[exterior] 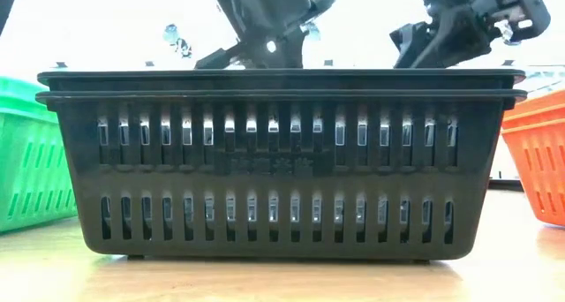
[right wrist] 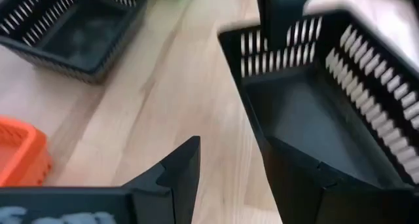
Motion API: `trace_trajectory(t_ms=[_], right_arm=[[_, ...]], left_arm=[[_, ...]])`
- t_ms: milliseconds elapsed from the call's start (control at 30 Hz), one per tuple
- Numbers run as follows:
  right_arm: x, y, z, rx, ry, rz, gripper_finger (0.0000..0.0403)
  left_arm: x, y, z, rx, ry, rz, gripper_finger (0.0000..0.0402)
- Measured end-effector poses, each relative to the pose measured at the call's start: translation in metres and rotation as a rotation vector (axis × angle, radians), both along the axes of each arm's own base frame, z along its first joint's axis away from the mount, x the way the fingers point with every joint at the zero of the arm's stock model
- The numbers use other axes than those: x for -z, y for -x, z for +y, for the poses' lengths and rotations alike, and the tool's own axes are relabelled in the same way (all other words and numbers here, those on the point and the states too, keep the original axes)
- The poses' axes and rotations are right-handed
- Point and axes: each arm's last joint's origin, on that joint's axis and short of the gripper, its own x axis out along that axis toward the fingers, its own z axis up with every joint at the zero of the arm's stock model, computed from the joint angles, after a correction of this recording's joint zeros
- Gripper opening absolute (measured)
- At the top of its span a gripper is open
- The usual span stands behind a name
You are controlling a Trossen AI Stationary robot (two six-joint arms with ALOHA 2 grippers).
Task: Stack baskets by color
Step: Stack the top black bin on top of the bottom black bin
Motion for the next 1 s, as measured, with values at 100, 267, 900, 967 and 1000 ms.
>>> trace_trajectory(t_ms=[100, 267, 900, 967, 1000], right_arm=[[0.007, -0.002, 0.000, 0.024, -0.010, 0.045, 0.0149], [0.012, -0.006, 0.001, 0.012, -0.001, 0.062, 0.0096], [-0.037, -0.007, 0.008, 0.182, 0.034, -0.226, 0.0116], [-0.033, -0.007, 0.008, 0.199, 0.053, -0.201, 0.0142], [-0.031, -0.008, 0.008, 0.199, 0.058, -0.191, 0.0153]], left_arm=[[-0.004, 0.002, -0.006, 0.012, 0.004, -0.015, 0.0035], [-0.010, 0.005, -0.012, 0.028, 0.010, -0.035, 0.0023], [-0.016, 0.005, -0.030, 0.186, 0.120, -0.061, 0.0008], [-0.017, 0.004, -0.031, 0.200, 0.122, -0.076, 0.0015], [-0.017, 0.004, -0.033, 0.204, 0.124, -0.083, 0.0021]])
